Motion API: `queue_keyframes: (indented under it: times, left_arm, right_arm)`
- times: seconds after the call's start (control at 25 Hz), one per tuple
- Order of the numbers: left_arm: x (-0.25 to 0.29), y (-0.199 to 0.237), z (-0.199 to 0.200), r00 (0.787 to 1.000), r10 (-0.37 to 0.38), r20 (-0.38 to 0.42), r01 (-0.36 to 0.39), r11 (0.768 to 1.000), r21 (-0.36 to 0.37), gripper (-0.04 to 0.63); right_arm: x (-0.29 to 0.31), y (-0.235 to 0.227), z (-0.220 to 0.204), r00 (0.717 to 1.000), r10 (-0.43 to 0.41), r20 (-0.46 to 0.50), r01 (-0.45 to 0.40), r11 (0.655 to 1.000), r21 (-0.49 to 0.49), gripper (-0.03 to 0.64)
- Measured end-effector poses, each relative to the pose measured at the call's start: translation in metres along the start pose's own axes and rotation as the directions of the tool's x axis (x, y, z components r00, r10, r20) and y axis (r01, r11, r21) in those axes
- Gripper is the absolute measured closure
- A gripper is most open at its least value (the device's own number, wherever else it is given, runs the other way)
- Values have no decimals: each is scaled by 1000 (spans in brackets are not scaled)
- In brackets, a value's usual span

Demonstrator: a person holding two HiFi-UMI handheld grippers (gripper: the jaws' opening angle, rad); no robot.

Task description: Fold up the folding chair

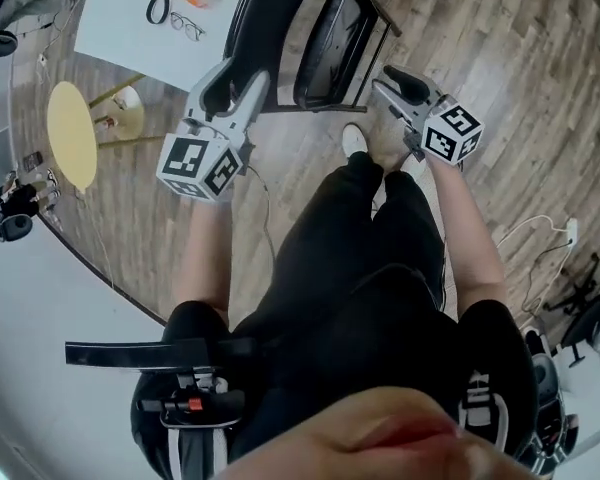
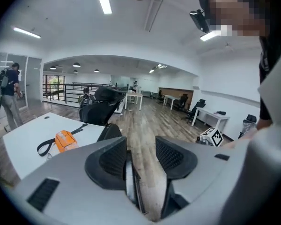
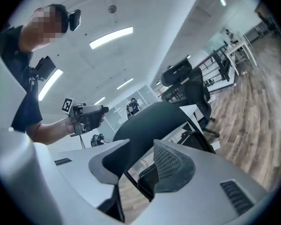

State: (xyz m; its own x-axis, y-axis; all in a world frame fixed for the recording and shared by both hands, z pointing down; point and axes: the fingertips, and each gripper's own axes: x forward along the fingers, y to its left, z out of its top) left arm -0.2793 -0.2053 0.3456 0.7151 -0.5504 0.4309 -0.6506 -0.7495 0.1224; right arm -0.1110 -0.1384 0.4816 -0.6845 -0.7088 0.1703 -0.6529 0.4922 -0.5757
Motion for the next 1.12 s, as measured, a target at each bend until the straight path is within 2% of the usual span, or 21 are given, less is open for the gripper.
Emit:
queue_keyframes:
  times: [0.08,0.16,0.28,0.36,0.52,0.68,0.84,1.12]
  left_arm:
    - [-14,-38,-1,998,-34,45,35,999,-14,424]
    - [-28,-73,0,995,-53,89,54,998,-12,488]
    - [-51,-121,4,988,-77,137,81,996,-30,546]
    - [-63,-150,6,983,-96,155,102,994,-34,585]
    - [-83,-194,16,973,-123,197,129,991,-17,591]
    - [-105,-218,34,956,-126,265,135,991,-16,591]
    - [-114,-226,52,941,-127,313,136,991,-6,591]
    - [-122,-233,61,933,-124,337,125,992,18,591]
  right_arm:
    - [-26,32,22,1000,12,-9,-13,994,-109,495]
    - [-48,65,42,999,34,-17,-36,977,-208,541]
    - [-78,119,65,997,71,-16,-72,949,-306,597]
    - [-94,153,79,994,106,-6,-101,932,-347,607]
    - [-120,211,104,985,175,9,-153,887,-435,607]
    - [-139,253,119,975,222,14,-186,846,-499,609]
    - [-143,271,128,971,238,6,-199,828,-525,608]
    - [-145,290,128,962,271,-16,-234,798,-555,608]
